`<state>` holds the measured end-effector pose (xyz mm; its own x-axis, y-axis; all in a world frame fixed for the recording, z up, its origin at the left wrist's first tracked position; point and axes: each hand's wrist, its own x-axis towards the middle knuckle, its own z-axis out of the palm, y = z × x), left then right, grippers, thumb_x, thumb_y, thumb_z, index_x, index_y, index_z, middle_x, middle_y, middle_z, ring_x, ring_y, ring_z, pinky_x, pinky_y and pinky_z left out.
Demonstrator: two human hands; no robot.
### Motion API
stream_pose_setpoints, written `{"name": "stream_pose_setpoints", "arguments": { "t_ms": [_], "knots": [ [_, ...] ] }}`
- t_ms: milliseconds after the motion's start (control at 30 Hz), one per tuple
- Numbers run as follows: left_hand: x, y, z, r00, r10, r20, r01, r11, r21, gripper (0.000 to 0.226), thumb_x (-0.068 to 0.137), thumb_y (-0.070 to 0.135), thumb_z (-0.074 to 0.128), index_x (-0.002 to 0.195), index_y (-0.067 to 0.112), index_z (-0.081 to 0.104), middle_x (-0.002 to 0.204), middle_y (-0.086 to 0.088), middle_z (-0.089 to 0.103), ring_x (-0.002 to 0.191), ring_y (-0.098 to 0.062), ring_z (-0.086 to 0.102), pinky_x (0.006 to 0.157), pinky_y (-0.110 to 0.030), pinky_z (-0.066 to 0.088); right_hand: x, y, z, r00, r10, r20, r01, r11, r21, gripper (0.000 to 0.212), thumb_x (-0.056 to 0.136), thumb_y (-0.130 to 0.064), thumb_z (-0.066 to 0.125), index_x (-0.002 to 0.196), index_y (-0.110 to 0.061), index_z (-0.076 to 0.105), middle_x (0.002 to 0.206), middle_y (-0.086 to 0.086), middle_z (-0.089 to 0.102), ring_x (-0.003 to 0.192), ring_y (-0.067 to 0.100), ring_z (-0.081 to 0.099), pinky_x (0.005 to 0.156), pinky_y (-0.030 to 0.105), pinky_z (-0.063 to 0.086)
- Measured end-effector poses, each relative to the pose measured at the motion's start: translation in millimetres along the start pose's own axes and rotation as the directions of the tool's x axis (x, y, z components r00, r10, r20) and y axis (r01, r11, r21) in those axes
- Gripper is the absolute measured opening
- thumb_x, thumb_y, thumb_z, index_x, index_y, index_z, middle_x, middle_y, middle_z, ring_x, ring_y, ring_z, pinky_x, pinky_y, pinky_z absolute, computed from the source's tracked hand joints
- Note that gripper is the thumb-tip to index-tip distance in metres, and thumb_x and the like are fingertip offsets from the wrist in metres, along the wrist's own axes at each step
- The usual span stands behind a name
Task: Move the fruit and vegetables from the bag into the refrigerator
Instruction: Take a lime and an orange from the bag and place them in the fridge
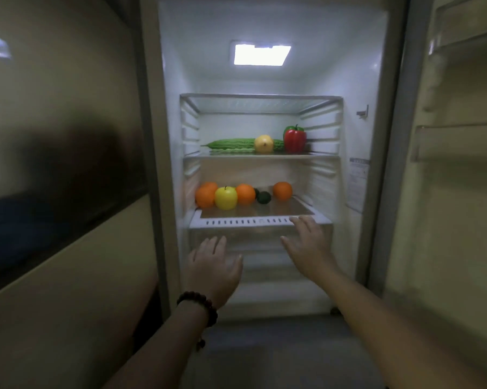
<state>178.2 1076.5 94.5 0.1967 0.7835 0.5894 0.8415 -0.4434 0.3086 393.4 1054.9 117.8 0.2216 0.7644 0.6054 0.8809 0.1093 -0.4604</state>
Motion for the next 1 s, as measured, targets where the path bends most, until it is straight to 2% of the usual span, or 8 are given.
{"name": "stream_pose_setpoints", "arguments": {
  "t_ms": [133,233,400,500,767,867,1000],
  "knots": [
    [-71,-4,-32,0.998,-0.006,0.058,0.009,0.999,-0.052,0.068,0.088,0.057,0.032,0.143,0.017,0.034,0.148,-0.003,0.036,0.137,-0.019,0.028,0.114,-0.036,0.022,-85,-31,-9,1.0,0.006,0.013,-0.006,1.0,-0.001,0.053,0.092,-0.036,0.053,0.139,-0.014,0.039,0.151,0.01,0.029,0.144,0.023,0.013,0.116,0.034,0.014],
    [-111,0,-52,0.989,-0.047,0.14,0.055,0.997,-0.056,0.067,0.092,0.057,0.032,0.146,0.019,0.027,0.152,-0.001,0.028,0.14,-0.019,0.022,0.116,-0.036,0.017,-137,-50,-19,0.999,0.002,0.041,-0.002,1.0,0.0,0.052,0.094,-0.036,0.051,0.139,-0.015,0.039,0.151,0.008,0.029,0.144,0.022,0.012,0.115,0.033,0.014],
    [-154,21,-87,0.98,-0.062,0.189,0.07,0.997,-0.037,0.068,0.091,0.059,0.03,0.148,0.022,0.022,0.154,0.001,0.024,0.142,-0.018,0.018,0.117,-0.04,0.015,-195,-65,-51,1.0,-0.025,0.003,0.025,0.999,-0.039,0.049,0.093,-0.035,0.052,0.137,-0.016,0.043,0.15,0.005,0.032,0.144,0.021,0.014,0.114,0.034,0.02],
    [-179,40,-104,0.983,-0.05,0.175,0.058,0.998,-0.04,0.068,0.092,0.058,0.031,0.149,0.023,0.017,0.155,0.001,0.021,0.143,-0.017,0.015,0.117,-0.041,0.012,-219,-68,-72,0.999,-0.04,-0.021,0.038,0.997,-0.066,0.049,0.092,-0.035,0.054,0.136,-0.014,0.045,0.148,0.006,0.034,0.143,0.022,0.019,0.113,0.032,0.022],
    [-237,100,-134,0.987,-0.06,0.147,0.067,0.997,-0.038,0.069,0.092,0.058,0.031,0.149,0.023,0.014,0.156,0.001,0.019,0.144,-0.017,0.011,0.117,-0.04,0.009,-277,-53,-137,0.999,-0.034,0.025,0.035,0.999,-0.033,0.049,0.093,-0.031,0.052,0.139,-0.015,0.041,0.153,0.007,0.023,0.144,0.023,0.016,0.112,0.033,0.025],
    [-264,132,-142,0.989,-0.062,0.135,0.07,0.996,-0.056,0.069,0.092,0.057,0.032,0.149,0.023,0.015,0.156,0.001,0.019,0.144,-0.016,0.011,0.118,-0.04,0.01,-306,-37,-167,0.999,-0.048,0.016,0.049,0.998,-0.035,0.049,0.092,-0.029,0.056,0.136,-0.011,0.045,0.151,0.009,0.028,0.142,0.025,0.023,0.111,0.031,0.024],
    [-308,179,-152,0.99,-0.08,0.115,0.088,0.994,-0.058,0.068,0.092,0.055,0.034,0.148,0.022,0.017,0.155,0.0,0.022,0.144,-0.017,0.013,0.118,-0.039,0.01,-353,-12,-211,0.998,-0.065,0.024,0.066,0.997,-0.044,0.048,0.09,-0.029,0.057,0.133,-0.008,0.049,0.149,0.014,0.031,0.14,0.029,0.026,0.113,0.036,0.026]
  ]
}}
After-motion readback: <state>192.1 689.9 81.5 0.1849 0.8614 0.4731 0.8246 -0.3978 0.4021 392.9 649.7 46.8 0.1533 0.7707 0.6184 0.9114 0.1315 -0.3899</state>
